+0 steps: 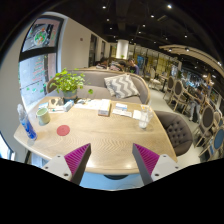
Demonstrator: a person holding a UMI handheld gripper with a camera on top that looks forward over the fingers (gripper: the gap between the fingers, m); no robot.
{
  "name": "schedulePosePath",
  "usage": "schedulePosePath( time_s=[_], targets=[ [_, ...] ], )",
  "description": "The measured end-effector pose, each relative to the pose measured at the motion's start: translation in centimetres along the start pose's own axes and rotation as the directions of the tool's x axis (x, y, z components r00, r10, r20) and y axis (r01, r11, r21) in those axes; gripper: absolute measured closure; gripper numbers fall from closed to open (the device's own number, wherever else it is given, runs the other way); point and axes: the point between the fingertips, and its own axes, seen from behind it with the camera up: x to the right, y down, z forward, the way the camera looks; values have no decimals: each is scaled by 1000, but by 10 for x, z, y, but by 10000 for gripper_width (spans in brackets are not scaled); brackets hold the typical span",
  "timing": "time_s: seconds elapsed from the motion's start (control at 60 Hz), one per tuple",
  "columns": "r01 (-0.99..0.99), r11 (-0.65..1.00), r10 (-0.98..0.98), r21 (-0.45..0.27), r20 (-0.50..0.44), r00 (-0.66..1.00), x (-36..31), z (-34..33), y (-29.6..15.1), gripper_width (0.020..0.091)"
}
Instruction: Pour water
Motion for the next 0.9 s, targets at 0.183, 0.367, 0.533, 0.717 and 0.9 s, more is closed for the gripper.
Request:
schedulePosePath(
  time_s=[0.183,0.367,0.533,0.717,0.9],
  targets=[
    [27,999,-26,-37,49,998,-10,-38,23,247],
    [33,999,-27,-40,136,990,-136,-50,39,247],
    [25,1000,-23,-5,244,969,-266,-57,38,248],
    [5,998,-26,69,295,955,-374,-26,7,246],
    [-42,995,14,95,273,962,-432,39,-12,246]
  ],
)
